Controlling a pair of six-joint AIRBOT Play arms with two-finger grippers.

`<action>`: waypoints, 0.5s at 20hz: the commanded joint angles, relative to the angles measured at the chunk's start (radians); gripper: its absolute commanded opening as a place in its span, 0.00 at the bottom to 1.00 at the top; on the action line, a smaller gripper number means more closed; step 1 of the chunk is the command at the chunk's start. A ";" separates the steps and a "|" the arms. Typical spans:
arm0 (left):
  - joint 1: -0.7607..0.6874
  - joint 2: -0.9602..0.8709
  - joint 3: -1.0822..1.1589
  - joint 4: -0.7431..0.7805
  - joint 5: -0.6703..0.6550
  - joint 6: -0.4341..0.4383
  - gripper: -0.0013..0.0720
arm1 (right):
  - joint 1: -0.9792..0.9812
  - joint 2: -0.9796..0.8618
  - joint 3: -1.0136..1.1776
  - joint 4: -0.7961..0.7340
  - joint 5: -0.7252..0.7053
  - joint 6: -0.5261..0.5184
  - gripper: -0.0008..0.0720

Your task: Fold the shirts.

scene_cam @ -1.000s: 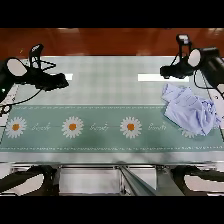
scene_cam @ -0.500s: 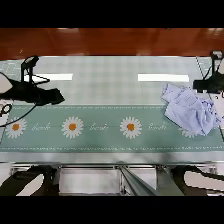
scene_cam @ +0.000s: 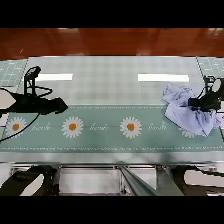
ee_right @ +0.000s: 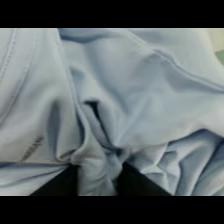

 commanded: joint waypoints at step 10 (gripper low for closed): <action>0.138 0.049 0.112 0.020 -0.008 0.030 0.71 | 0.011 0.330 0.312 0.222 0.031 -0.170 0.06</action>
